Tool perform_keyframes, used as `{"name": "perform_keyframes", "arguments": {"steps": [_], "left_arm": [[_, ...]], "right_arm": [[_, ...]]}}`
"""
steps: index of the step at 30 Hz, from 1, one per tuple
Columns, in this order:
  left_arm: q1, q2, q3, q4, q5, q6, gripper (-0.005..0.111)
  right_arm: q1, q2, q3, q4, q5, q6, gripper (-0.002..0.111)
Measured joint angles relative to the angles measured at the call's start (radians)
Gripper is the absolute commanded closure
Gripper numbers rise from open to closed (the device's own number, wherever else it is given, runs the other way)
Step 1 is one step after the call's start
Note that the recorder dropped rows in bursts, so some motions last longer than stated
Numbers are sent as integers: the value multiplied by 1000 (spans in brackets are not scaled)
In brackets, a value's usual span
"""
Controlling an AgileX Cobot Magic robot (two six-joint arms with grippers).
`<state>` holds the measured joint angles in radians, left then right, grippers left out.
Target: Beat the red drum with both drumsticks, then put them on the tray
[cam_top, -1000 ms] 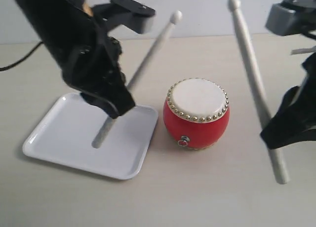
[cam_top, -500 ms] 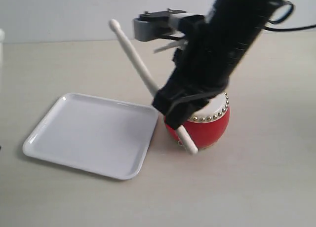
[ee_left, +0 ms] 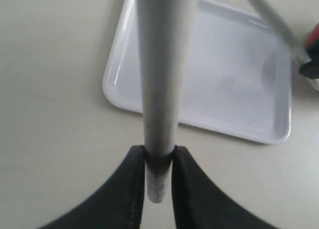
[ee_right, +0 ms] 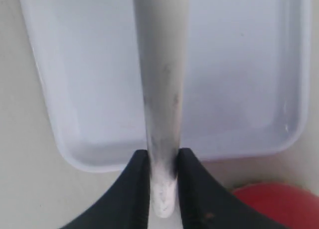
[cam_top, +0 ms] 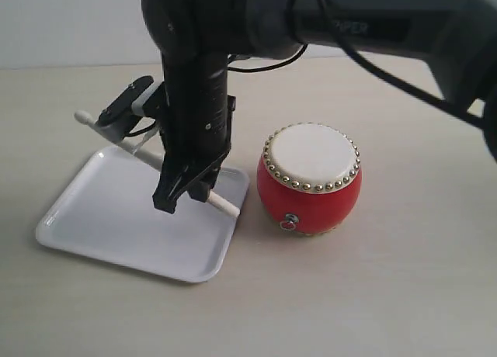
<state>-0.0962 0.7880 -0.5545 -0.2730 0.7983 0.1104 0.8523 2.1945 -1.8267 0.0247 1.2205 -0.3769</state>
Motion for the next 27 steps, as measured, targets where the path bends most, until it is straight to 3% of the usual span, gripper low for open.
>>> {"name": "perform_keyframes", "arguments": {"steps": [8, 20, 27], "left_arm": [[0, -6, 0, 10, -4, -31, 107], [0, -6, 0, 10, 17, -32, 107], [0, -6, 0, 8, 17, -32, 107]], "right_arm": [[15, 77, -32, -105, -89, -152, 108], [15, 135, -36, -109, -137, -166, 108], [15, 142, -36, -109, -144, -154, 94]]}}
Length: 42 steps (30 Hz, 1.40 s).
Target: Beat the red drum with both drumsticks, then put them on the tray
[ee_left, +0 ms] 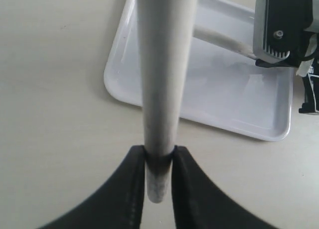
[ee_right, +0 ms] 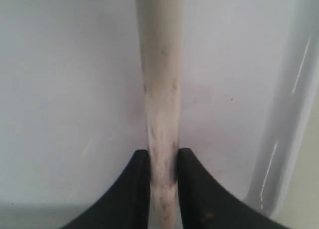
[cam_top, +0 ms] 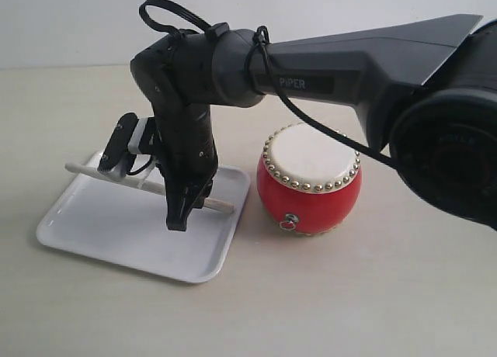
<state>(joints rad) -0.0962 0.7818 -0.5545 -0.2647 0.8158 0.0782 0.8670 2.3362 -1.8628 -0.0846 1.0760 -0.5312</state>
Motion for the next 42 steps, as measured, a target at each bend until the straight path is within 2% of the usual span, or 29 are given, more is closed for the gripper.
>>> {"name": "perform_keyframes", "arguments": {"steps": [36, 39, 42], "left_arm": [[0, 22, 0, 0, -2, 0, 107], [0, 22, 0, 0, 10, 0, 107], [0, 22, 0, 0, 18, 0, 107]], "right_arm": [[0, -38, 0, 30, 46, 52, 93], [0, -38, 0, 32, 47, 52, 84], [0, -38, 0, 32, 50, 54, 70]]}}
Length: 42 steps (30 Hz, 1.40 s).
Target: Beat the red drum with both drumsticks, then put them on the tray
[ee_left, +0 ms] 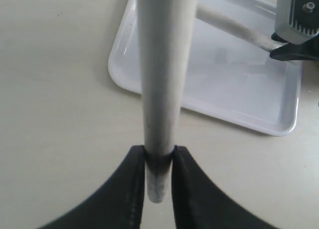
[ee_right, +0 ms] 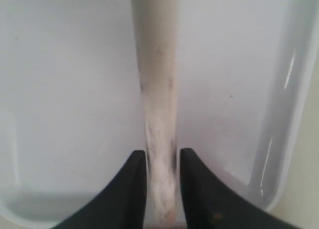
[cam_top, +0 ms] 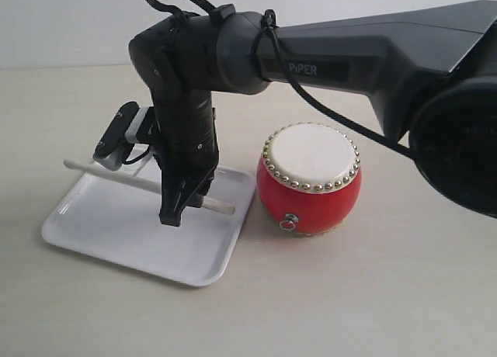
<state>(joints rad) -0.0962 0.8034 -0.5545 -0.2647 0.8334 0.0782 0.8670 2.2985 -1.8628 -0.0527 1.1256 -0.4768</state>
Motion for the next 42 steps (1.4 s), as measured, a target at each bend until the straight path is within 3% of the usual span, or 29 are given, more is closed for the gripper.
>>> {"name": "perform_keyframes", "arguments": {"steps": [2, 14, 20, 24, 31, 35, 42], "left_arm": [[0, 0, 0, 0, 0, 0, 107], [0, 0, 10, -12, -29, 0, 107], [0, 0, 95, -184, -189, 0, 107], [0, 0, 153, -332, -289, 0, 107], [0, 0, 179, -630, -371, 52, 107], [0, 0, 179, -745, -373, 142, 107], [-4, 0, 179, -782, -342, 185, 107]], "right_arm": [[0, 0, 0, 0, 0, 2, 66], [-2, -46, 0, 15, 26, 143, 66], [-6, -208, 42, 193, 35, 181, 66], [-6, -359, 182, 332, -52, 179, 66], [-2, -552, 525, 627, -309, -52, 65], [11, -563, 581, 782, -370, -244, 56], [17, -563, 586, 833, -483, -377, 47]]}}
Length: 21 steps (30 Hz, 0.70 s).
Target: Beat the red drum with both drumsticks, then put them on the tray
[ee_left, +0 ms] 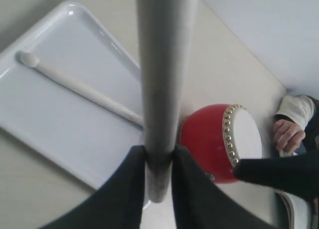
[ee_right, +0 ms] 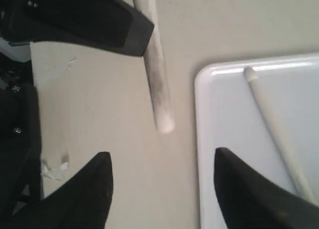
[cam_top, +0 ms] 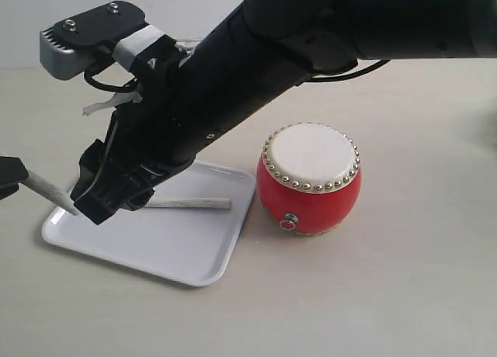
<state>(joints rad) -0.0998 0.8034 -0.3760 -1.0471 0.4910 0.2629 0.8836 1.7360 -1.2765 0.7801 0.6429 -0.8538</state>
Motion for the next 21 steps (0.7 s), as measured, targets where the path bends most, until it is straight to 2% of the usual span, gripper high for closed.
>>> {"name": "perform_keyframes", "arguments": {"steps": [5, 14, 21], "left_arm": [[-1, 0, 0, -4, 26, 14, 107], [-1, 0, 0, -55, 33, 66, 107], [-1, 0, 0, -68, 40, 93, 107]], "right_arm": [[0, 0, 0, 12, -29, -64, 43], [2, 30, 0, 116, -23, -91, 43], [43, 40, 0, 132, -70, -128, 43]]}}
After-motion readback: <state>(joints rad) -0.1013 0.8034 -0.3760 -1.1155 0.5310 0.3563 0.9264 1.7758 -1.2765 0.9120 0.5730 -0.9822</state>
